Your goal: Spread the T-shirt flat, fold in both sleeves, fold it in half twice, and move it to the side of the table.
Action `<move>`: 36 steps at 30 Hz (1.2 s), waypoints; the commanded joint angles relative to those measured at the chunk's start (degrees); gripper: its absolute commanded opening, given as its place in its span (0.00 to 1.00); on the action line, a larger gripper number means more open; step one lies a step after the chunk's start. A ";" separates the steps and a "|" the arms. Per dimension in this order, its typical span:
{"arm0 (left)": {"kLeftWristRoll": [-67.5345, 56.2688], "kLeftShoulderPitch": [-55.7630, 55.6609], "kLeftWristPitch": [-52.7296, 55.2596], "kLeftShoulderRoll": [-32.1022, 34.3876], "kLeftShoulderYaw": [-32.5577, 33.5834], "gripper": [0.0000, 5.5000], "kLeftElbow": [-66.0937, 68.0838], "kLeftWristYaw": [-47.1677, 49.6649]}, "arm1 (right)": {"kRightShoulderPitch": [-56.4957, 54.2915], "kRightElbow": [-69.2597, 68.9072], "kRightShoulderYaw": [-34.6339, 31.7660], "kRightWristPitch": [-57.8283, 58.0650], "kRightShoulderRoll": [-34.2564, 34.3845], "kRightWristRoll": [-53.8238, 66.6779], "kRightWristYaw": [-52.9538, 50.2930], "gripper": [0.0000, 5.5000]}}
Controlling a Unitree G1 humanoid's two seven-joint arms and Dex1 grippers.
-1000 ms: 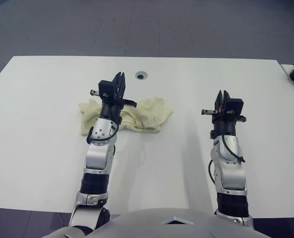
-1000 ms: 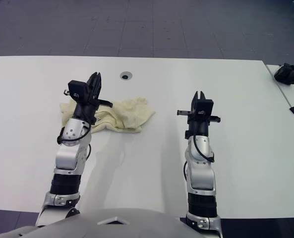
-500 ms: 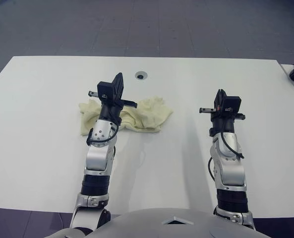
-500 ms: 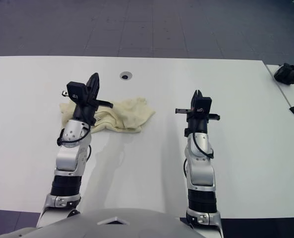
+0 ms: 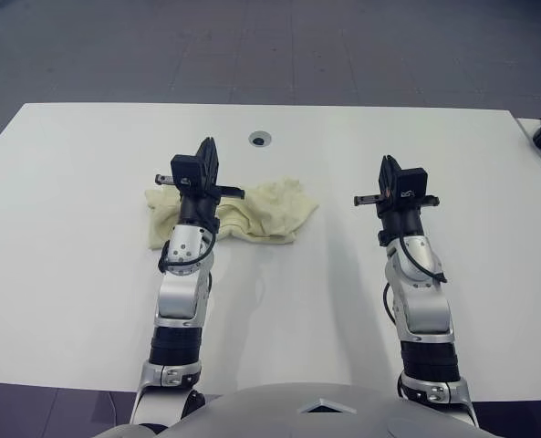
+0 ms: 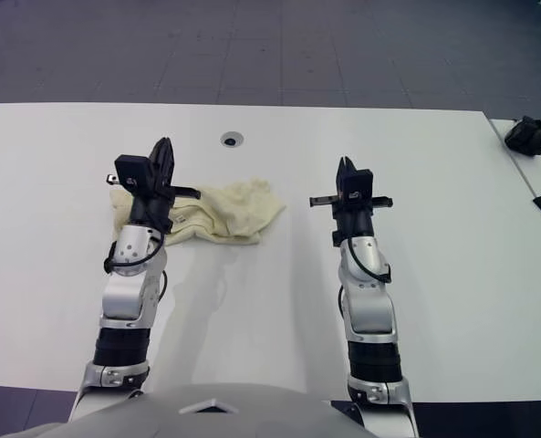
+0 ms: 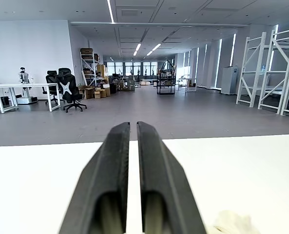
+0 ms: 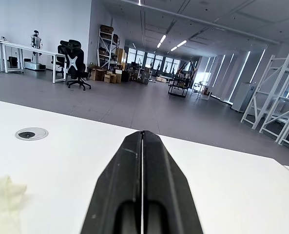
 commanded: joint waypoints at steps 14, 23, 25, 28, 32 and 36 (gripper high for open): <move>1.21 -0.22 2.40 1.13 0.40 0.08 -0.87 -0.54 | -0.53 2.43 -0.50 -3.17 3.11 3.35 -0.54 0.01; 1.03 -0.43 1.15 0.71 0.58 0.01 -0.43 -0.53 | -0.88 2.48 -2.00 0.23 3.50 4.46 -2.07 0.05; 1.32 -0.50 1.60 0.37 1.10 0.05 -0.44 0.35 | -0.72 2.54 -0.37 -0.86 1.95 3.90 0.28 0.00; 2.02 -0.53 0.80 1.84 1.87 0.09 -0.86 0.13 | -0.40 0.70 0.07 0.98 1.78 4.88 1.75 0.01; 2.01 0.35 0.65 7.94 7.35 0.00 0.36 -0.89 | -0.96 -1.31 2.08 5.35 1.75 6.10 4.63 0.05; 3.77 1.42 -1.35 15.81 12.32 0.08 7.80 -1.95 | -1.60 -2.92 2.62 11.30 1.83 7.10 5.58 0.15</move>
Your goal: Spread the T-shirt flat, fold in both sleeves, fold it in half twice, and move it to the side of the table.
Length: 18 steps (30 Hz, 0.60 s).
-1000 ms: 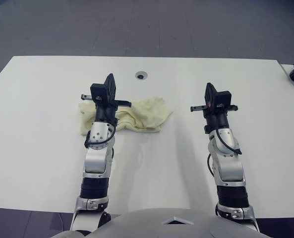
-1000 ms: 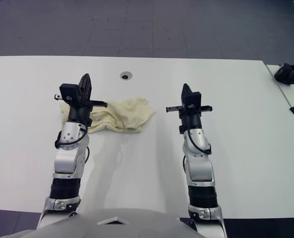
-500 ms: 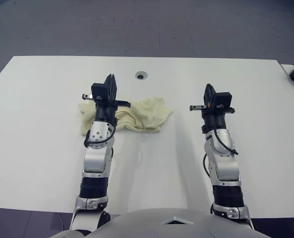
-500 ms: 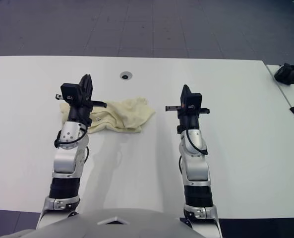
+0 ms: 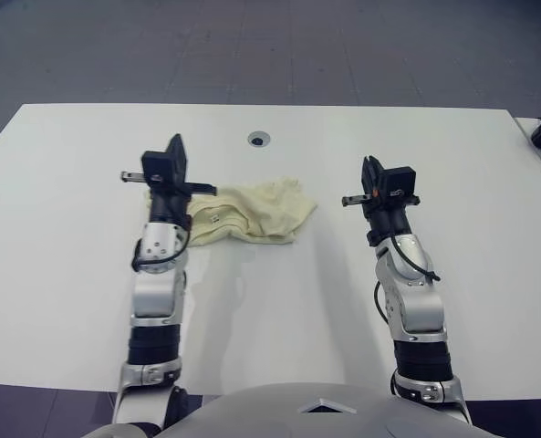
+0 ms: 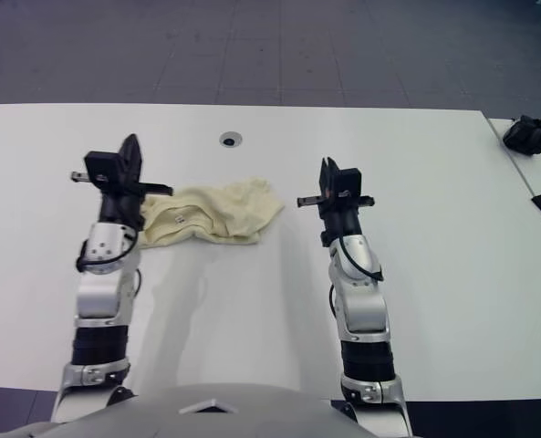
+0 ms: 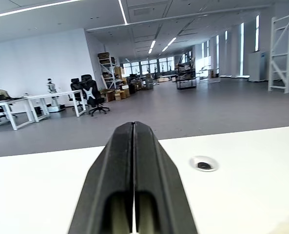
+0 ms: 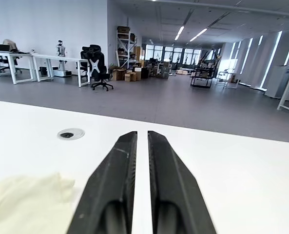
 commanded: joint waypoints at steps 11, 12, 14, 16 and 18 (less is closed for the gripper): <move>6.35 2.47 -8.96 8.40 -2.26 0.44 26.42 -3.97 | -0.28 0.72 -4.52 10.47 -2.68 0.33 -1.68 0.50; 6.27 2.89 -8.99 7.46 -3.55 0.47 25.95 -4.54 | 0.33 0.38 -4.43 10.76 -3.30 0.39 -1.02 0.53; 6.31 3.12 -8.90 5.84 -5.86 0.53 24.72 -5.56 | 1.82 -1.08 -3.98 11.22 -4.87 0.33 0.74 0.58; 6.11 3.34 -8.08 4.60 -7.48 0.58 22.79 -6.24 | 2.83 -3.06 -3.04 11.16 -7.43 -0.23 3.29 0.64; 6.29 2.74 -7.02 2.96 -9.68 0.62 21.21 -7.05 | 5.66 -7.39 -2.89 10.49 -11.18 -0.26 6.92 0.68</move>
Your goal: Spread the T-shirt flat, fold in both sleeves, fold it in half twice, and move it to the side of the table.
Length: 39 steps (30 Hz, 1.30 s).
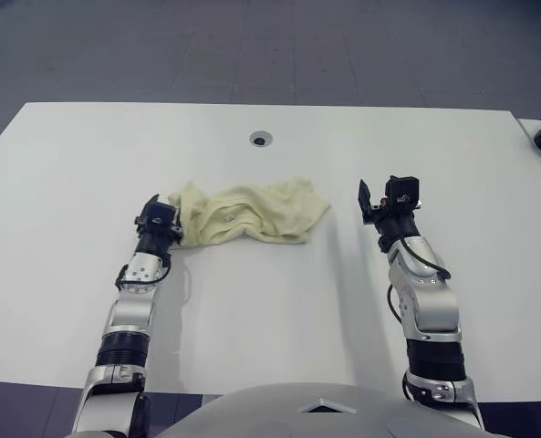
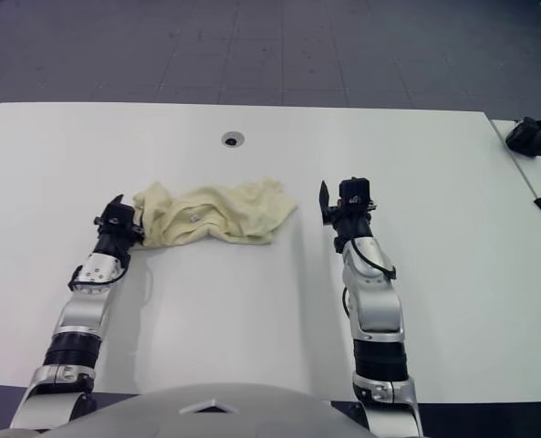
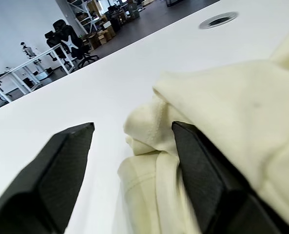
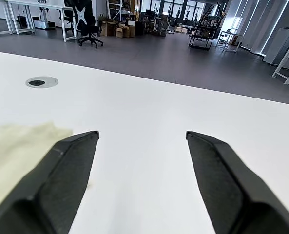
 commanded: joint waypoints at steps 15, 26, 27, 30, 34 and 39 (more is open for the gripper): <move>1.61 -4.55 7.86 -6.37 -8.38 0.98 -6.81 -2.59 | 14.82 -12.32 10.65 -7.65 -23.40 -15.86 16.43 0.98; 0.42 -4.69 9.52 -5.95 -7.04 0.98 -8.60 -3.84 | 14.70 -7.92 11.76 -6.58 -21.51 -20.61 14.18 0.98; 0.21 -4.81 9.48 -5.97 -7.15 0.98 -8.66 -4.19 | 14.37 -7.36 11.89 -6.51 -21.30 -20.90 14.03 0.98; -0.38 -4.77 9.22 -5.92 -7.43 0.98 -8.65 -5.18 | 12.86 -6.62 11.89 -6.22 -20.42 -21.24 13.64 0.98; -0.46 -4.03 9.24 -5.86 -7.69 0.98 -9.14 -5.89 | 12.41 -7.60 11.03 -6.13 -19.84 -21.14 13.06 0.98; -0.55 -3.07 9.22 -5.71 -7.38 0.98 -9.57 -5.94 | 13.17 -9.21 10.00 -5.60 -19.87 -20.97 13.31 0.98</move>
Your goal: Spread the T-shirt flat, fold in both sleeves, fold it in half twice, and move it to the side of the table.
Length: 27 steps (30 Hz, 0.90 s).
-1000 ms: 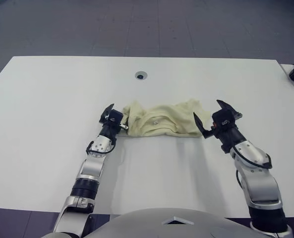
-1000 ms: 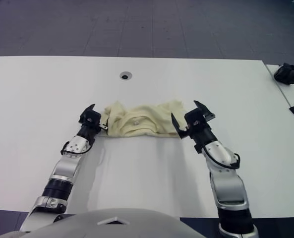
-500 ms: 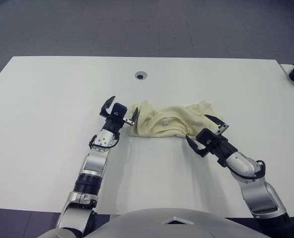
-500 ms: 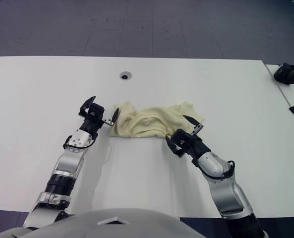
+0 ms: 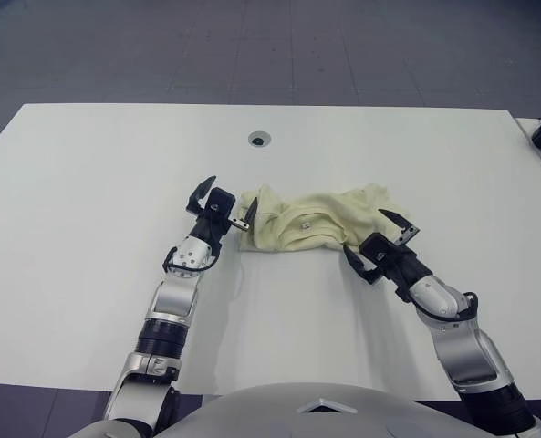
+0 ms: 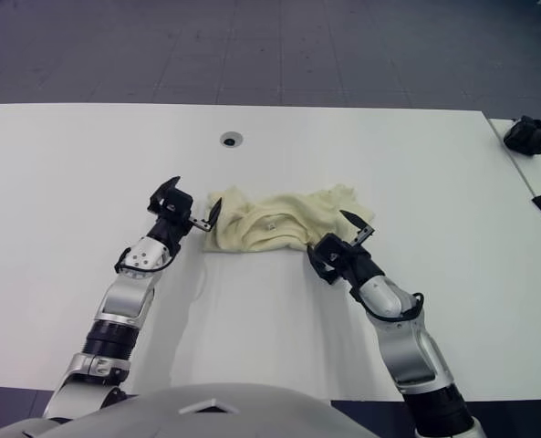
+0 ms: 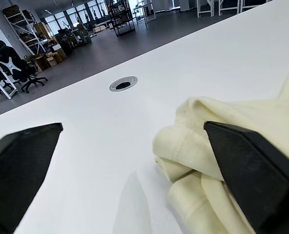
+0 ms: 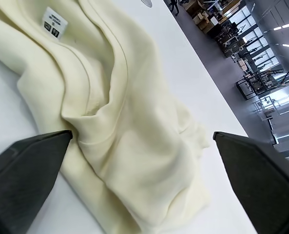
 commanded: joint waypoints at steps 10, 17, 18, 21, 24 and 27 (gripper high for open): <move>-0.08 1.34 0.49 0.57 0.12 0.98 -1.48 -0.25 | -1.25 4.26 3.50 -3.80 -1.42 -3.73 1.13 0.98; -0.01 1.58 0.49 0.55 0.02 0.98 -1.61 -0.31 | -3.21 4.76 3.63 -6.77 -0.83 -8.21 -2.47 0.93; -0.03 1.72 0.48 0.60 0.04 0.98 -1.67 -0.34 | -3.21 4.58 3.63 -6.89 -0.74 -8.58 -2.76 0.90; -0.02 2.07 0.49 0.62 0.04 0.98 -1.79 -0.36 | -2.96 4.49 3.53 -6.85 -0.32 -9.16 -3.04 0.80; 0.01 2.18 0.58 0.49 -0.07 0.98 -1.77 -0.34 | -3.29 5.07 4.05 -7.18 -0.34 -9.76 -2.90 0.72; -0.04 2.03 0.64 0.46 -0.02 0.98 -1.67 -0.35 | -4.00 5.89 5.53 -8.11 -0.87 -11.32 -2.46 0.64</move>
